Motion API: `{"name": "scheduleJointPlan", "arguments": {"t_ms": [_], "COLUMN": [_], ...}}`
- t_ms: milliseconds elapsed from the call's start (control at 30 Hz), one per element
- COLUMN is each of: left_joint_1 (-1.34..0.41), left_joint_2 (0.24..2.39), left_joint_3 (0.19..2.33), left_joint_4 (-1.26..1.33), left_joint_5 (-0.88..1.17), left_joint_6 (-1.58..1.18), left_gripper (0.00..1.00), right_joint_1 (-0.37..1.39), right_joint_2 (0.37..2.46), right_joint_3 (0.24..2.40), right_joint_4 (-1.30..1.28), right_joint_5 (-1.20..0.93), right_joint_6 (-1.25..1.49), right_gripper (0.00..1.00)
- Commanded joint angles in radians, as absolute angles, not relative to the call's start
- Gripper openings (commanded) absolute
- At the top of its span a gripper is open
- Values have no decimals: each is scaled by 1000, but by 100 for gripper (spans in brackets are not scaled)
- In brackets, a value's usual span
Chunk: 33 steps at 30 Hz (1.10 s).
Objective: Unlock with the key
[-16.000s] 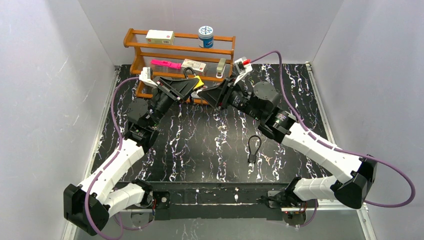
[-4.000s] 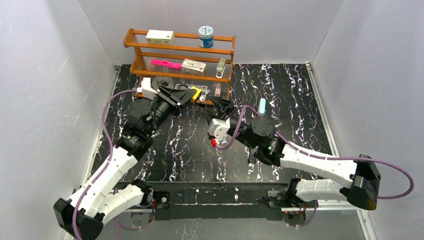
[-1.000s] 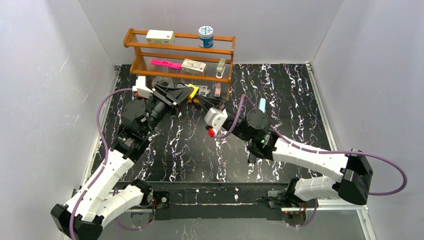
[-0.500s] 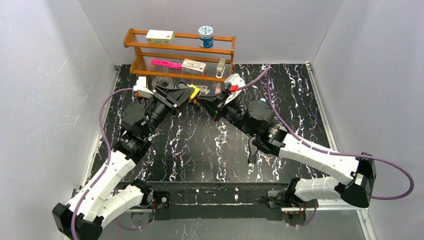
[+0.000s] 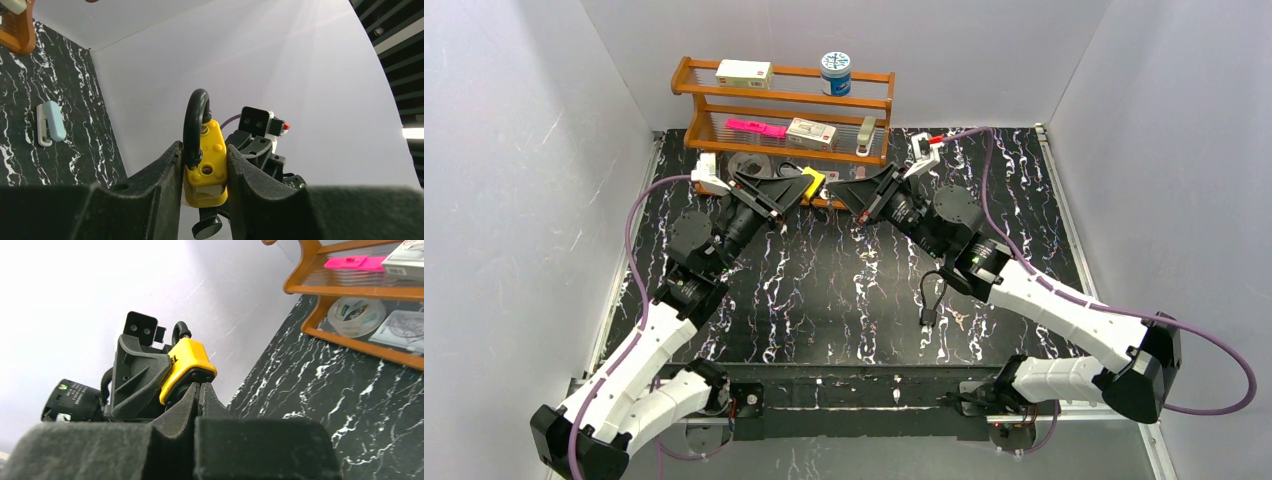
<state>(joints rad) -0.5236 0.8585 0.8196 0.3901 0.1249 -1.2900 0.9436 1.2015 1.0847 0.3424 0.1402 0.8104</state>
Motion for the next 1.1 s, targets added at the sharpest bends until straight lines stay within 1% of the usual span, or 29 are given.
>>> {"name": "scheduleJointPlan", "arguments": {"t_ms": [0,100,167,200,233,267,300,367,500,600,767,900,1067], "left_joint_1": [-529,-529,-529,-529,-529,-529,-529,-529,-529,-529,-529,-529,-529], "left_joint_2": [812,809,808,808,808,809,808,808,800,808,835,856,837], "left_joint_3": [838,834,834,834,834,834,833,833,834,861,897,923,889], "left_joint_4": [545,545,543,543,545,543,545,555,576,560,514,467,458], "left_joint_5": [163,158,158,157,160,161,162,170,228,347,568,712,831], "left_joint_6": [-1302,-1302,-1299,-1300,-1299,-1297,-1296,-1283,-1158,-1012,-805,-642,-461], "left_gripper": [0,0,0,0,0,0,0,0,0,0,0,0,0], "right_joint_1": [931,931,932,932,930,932,931,931,931,917,867,858,857], "right_joint_2": [1189,1167,1149,1139,1134,1128,1125,1124,1111,1077,1028,988,954], "right_joint_3": [1089,1066,1045,1040,1038,1036,1038,1044,1056,1048,993,943,929], "right_joint_4": [341,390,470,480,490,492,482,457,405,367,361,372,394], "right_joint_5": [130,132,103,90,64,39,19,-37,-67,-65,-312,-394,-395], "right_joint_6": [943,849,695,634,561,461,416,321,291,341,394,434,495], "right_gripper": [1,1,1,6,16,31,41,48,53,58,68,69,68]}}
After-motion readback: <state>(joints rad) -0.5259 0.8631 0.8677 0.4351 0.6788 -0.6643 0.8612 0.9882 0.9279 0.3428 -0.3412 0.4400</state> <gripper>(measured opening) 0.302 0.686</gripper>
